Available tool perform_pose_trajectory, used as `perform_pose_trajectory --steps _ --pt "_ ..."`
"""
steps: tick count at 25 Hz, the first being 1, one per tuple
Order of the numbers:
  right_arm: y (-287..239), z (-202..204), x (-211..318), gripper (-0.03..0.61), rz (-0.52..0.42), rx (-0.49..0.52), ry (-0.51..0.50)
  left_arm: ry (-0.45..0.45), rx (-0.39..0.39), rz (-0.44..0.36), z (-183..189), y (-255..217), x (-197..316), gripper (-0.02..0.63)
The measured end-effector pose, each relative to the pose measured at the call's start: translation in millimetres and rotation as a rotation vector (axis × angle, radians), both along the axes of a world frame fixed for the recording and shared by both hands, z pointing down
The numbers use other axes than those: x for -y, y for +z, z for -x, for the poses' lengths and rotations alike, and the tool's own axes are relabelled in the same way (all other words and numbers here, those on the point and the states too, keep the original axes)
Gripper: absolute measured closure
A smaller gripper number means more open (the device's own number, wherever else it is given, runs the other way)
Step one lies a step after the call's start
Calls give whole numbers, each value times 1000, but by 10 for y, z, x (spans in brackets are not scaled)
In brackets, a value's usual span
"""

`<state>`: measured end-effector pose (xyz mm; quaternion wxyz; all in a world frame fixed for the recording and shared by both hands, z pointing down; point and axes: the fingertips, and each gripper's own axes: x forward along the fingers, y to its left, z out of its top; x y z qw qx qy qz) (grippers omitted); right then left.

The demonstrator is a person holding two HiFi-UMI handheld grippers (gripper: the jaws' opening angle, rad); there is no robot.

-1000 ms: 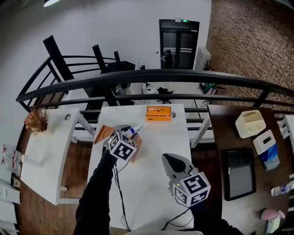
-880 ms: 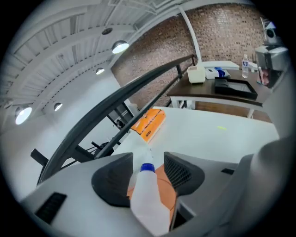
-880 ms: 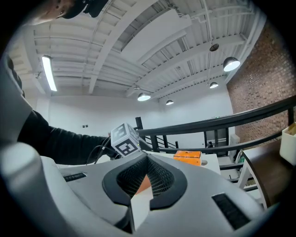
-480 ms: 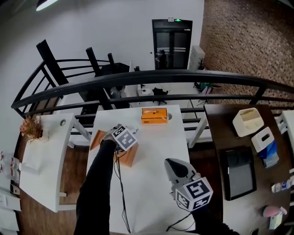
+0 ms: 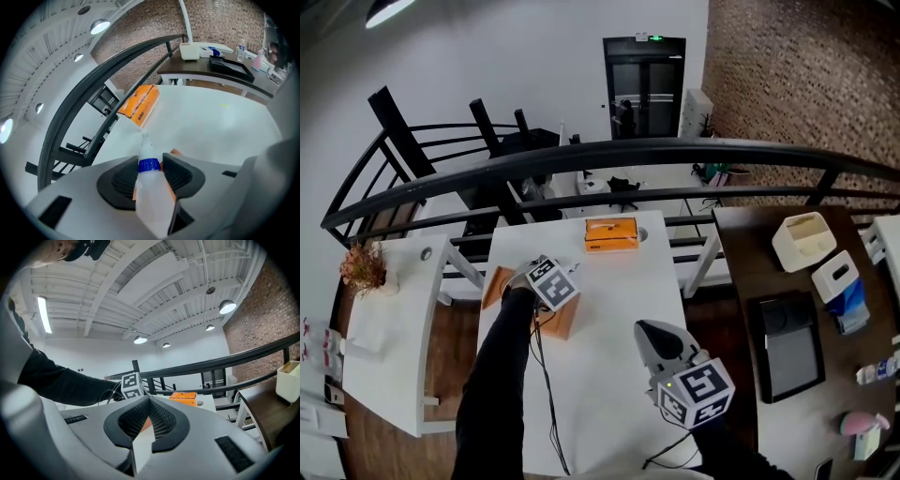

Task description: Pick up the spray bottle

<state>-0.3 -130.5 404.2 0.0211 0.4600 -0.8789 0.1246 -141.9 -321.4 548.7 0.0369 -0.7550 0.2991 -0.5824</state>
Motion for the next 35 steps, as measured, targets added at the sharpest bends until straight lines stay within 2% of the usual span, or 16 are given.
perform_pose_trajectory --steps 5,17,20,26,35 --pt "0 -22 56 586 -3 2 9 -50 -90 -79 107 -286 -12 437" --pt "31 -17 264 586 -29 -17 -45 -203 -459 -338 100 -867 -447 456" --pt "50 -23 315 586 -33 -19 -65 -237 -522 -360 74 -814 -533 457" --pt "48 -60 358 586 -37 -29 -91 -298 -565 -415 68 -811 -650 460" --pt "-7 -147 528 586 -72 -53 -98 -379 -832 -498 9 -1073 -775 462"
